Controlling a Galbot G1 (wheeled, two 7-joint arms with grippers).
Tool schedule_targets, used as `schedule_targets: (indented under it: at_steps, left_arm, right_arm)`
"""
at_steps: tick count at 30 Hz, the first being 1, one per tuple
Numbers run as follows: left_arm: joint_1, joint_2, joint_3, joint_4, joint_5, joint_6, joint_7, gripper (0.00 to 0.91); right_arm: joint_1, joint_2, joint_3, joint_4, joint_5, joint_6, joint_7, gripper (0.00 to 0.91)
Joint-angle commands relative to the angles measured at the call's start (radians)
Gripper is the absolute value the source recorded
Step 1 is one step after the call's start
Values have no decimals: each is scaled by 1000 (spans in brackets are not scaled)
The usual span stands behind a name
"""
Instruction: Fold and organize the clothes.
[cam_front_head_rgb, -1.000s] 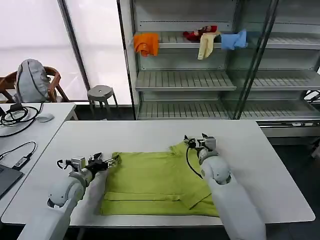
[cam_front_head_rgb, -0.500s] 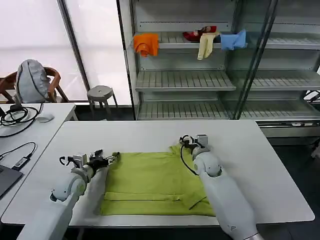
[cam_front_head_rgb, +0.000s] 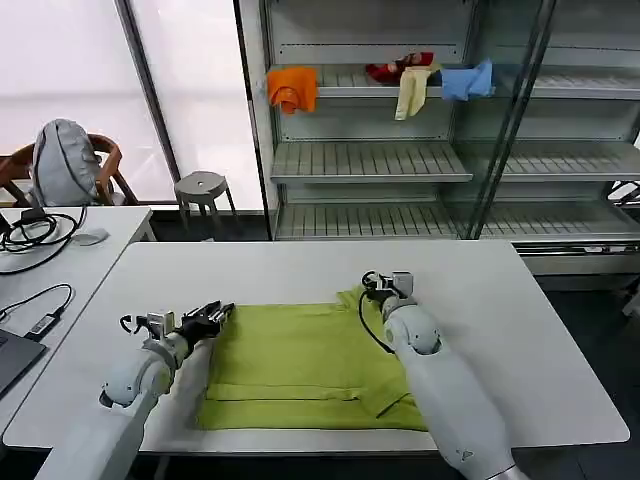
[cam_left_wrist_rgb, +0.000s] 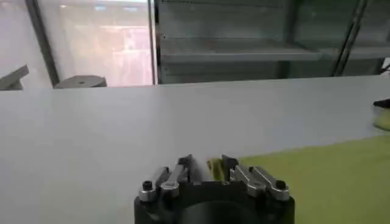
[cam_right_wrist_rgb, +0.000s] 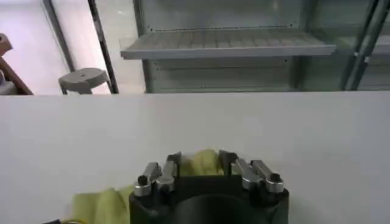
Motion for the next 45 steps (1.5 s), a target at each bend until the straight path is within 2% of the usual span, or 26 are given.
schedule_targets:
  at_steps: [1, 8, 13, 20, 30, 35, 45]
  left_arm:
    - [9, -2, 3, -13, 0, 3, 6, 20]
    - [12, -8, -9, -30, -27, -11, 5, 20]
    - [22, 2, -31, -77, -77, -25, -6, 20]
    - [123, 11, -72, -199, -92, -35, -7, 20]
    - [237, 6, -119, -288, -87, -49, -7, 20]
    - [261, 5, -140, -277, -63, -70, 0, 20]
    - [318, -13, -140, -351, -54, -68, 0, 20]
  right_arm:
    - [-3, -1, -3, 2, 17, 1, 1, 0]
    - [-4, -8, 6, 33, -3, 6, -37, 0]
    - [-26, -62, 2, 173, 9, 4, -33, 0]
    - [-147, -164, 22, 381, 56, 3, -20, 0]
    - [-372, -234, 111, 574, 55, 3, -27, 0]
    - [-461, -246, 154, 624, 45, 4, -41, 0]
    - [-529, -273, 197, 684, 41, 5, -55, 0]
